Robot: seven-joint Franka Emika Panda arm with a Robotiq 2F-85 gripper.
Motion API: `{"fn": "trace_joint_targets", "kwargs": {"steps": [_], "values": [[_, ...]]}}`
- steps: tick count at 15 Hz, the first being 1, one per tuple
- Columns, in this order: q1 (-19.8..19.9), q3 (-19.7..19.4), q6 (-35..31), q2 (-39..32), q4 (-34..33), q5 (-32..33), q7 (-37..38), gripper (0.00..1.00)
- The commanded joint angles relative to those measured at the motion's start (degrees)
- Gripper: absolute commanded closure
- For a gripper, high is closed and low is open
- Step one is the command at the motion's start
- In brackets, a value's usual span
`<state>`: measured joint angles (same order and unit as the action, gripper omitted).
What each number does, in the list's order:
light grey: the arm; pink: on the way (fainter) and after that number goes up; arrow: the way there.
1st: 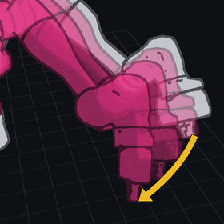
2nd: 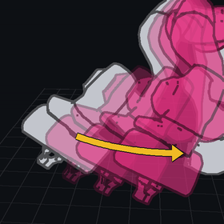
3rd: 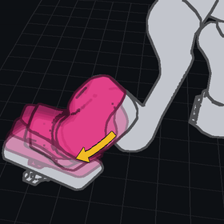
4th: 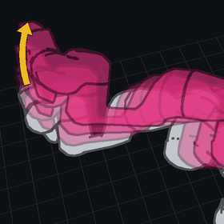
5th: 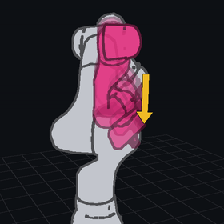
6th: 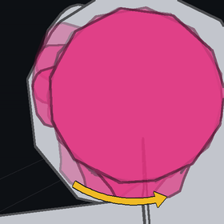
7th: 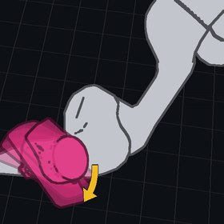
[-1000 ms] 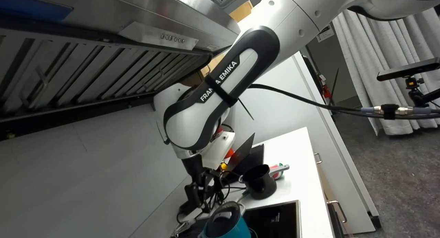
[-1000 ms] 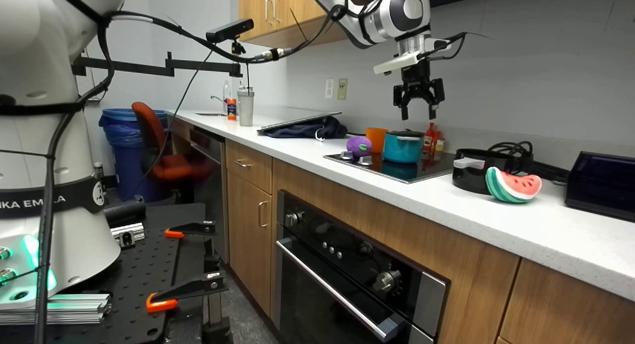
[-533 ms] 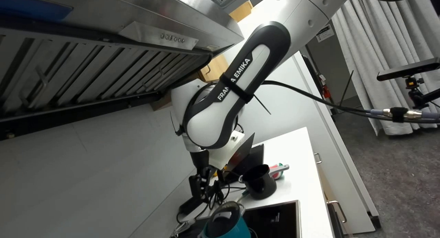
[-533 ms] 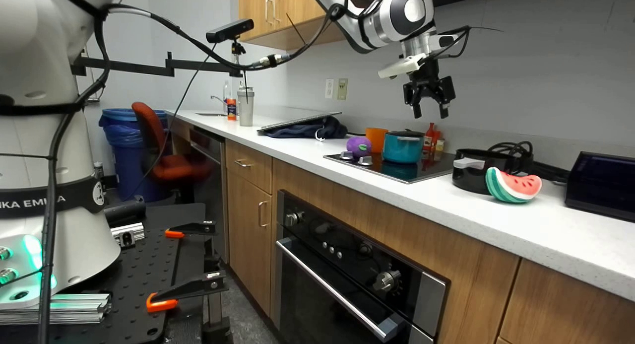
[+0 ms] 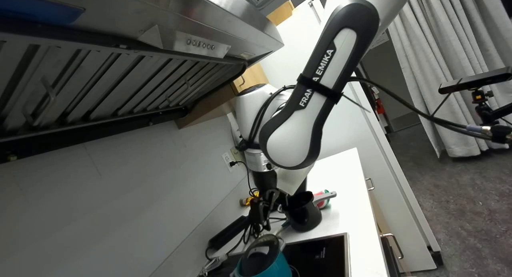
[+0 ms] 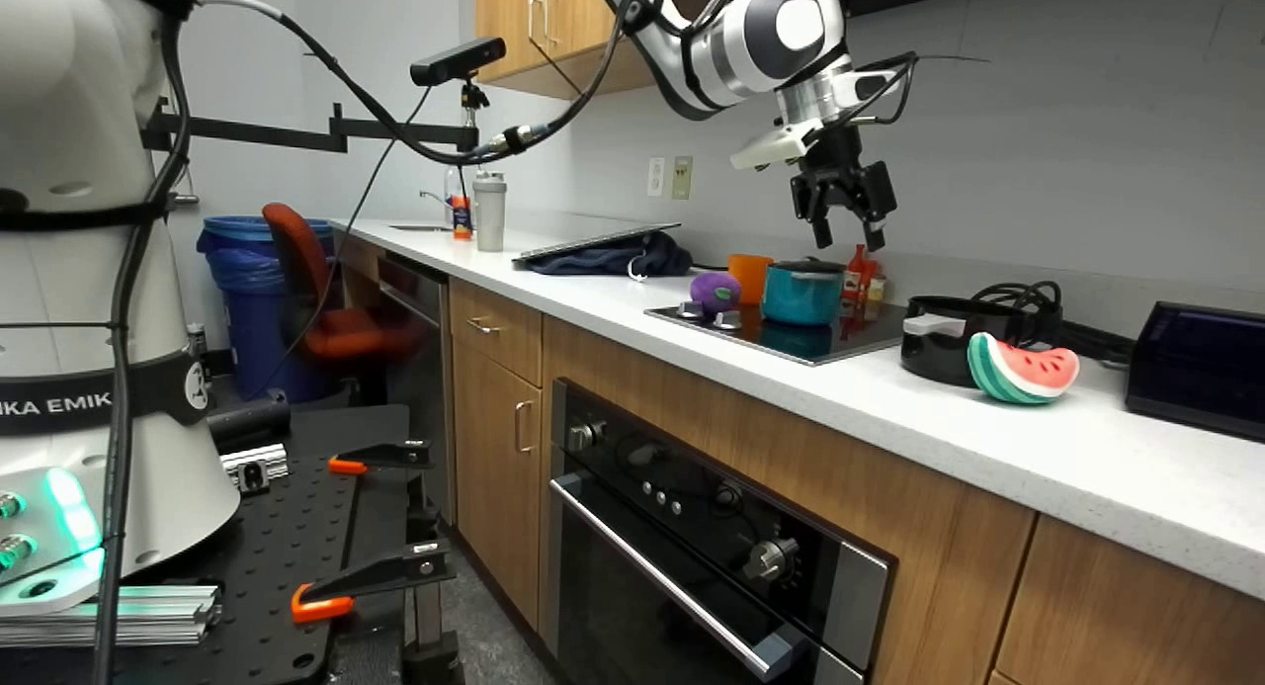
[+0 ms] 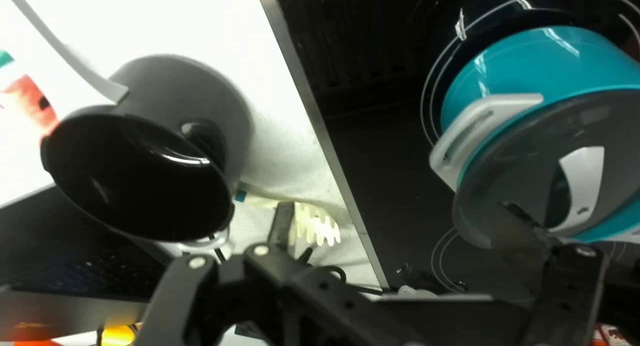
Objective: Move the lid from the black pot to the blue one
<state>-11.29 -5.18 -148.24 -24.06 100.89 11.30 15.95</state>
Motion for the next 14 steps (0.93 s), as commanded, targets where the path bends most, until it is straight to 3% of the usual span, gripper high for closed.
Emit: {"fn": "trace_joint_targets", "kwargs": {"steps": [1, 7, 10, 14], "values": [[-0.76, -1.61, -4.75, 10.37, 14.17, 3.45, 5.38, 0.0], [0.32, 0.85, -3.87, 25.64, 29.85, 7.79, 11.53, 0.0], [2.02, 4.26, -1.09, 32.55, 35.16, 10.02, 14.14, 0.0], [4.64, 9.3, 5.46, 38.83, 38.93, 8.4, 13.95, 0.0]]}}
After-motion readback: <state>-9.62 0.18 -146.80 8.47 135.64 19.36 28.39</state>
